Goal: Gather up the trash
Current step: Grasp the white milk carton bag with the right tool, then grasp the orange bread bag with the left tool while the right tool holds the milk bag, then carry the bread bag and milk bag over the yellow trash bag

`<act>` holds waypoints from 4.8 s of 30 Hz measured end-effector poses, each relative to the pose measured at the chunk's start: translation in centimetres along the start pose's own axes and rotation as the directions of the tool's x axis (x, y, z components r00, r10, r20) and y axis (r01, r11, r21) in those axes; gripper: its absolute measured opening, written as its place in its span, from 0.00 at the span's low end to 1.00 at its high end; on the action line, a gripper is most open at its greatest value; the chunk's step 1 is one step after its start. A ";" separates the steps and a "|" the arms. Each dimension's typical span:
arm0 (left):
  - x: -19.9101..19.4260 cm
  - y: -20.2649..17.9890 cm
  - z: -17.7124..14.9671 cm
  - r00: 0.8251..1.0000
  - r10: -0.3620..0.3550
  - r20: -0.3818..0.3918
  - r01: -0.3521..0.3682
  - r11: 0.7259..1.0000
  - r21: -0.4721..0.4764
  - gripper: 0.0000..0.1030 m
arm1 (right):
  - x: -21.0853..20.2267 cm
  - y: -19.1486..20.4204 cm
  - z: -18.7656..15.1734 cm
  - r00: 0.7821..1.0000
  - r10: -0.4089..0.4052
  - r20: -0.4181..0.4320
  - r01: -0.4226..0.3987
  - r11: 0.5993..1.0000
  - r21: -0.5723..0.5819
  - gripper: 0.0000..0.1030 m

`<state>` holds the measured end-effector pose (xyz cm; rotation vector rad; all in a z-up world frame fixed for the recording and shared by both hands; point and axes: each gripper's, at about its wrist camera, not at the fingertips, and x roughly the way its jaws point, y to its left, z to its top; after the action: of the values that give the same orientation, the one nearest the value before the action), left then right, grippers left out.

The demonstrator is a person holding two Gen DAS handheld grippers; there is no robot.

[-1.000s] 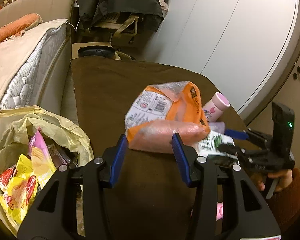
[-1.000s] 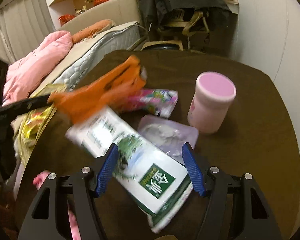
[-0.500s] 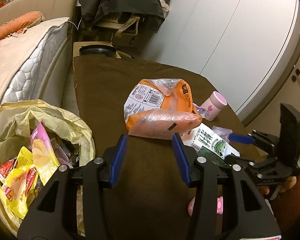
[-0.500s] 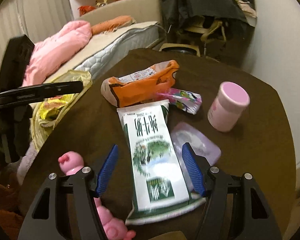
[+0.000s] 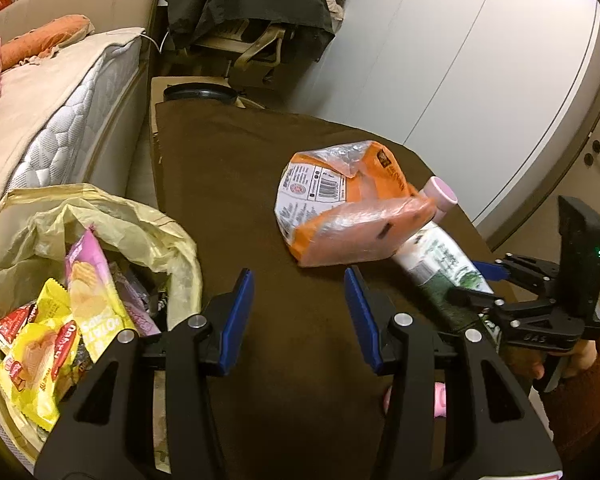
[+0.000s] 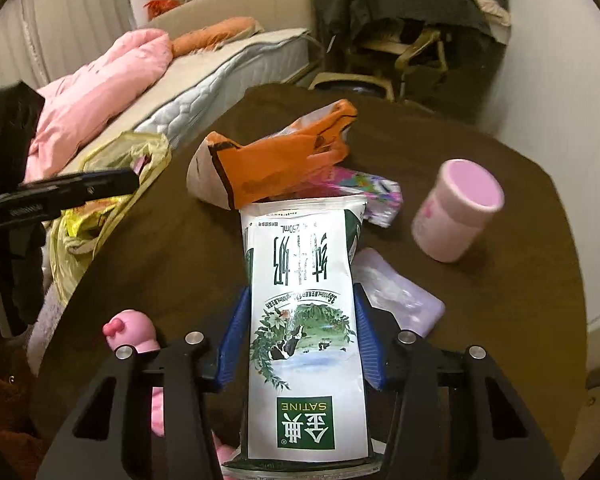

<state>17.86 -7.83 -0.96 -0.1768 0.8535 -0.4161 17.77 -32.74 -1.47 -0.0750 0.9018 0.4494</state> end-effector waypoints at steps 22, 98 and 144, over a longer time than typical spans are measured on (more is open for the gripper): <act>3.7 -3.8 2.3 0.997 -0.057 -0.043 0.058 0.998 0.025 0.50 | -4.9 -7.0 -6.4 0.983 -0.162 0.087 0.134 0.957 0.258 0.45; 2.0 -7.0 1.9 0.996 -0.050 -0.069 0.052 0.998 0.037 0.01 | -5.0 -0.8 -5.9 0.979 -0.147 0.143 0.119 0.975 0.187 0.45; -7.1 18.7 -5.1 0.966 0.237 -0.099 -0.252 0.951 -0.179 0.01 | 12.8 24.8 11.1 0.973 0.225 -0.056 -0.231 0.961 -0.153 0.45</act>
<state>15.16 12.15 -5.18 -0.2298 0.9781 -0.1083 22.76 -3.13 -1.33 -0.1259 0.9151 0.7366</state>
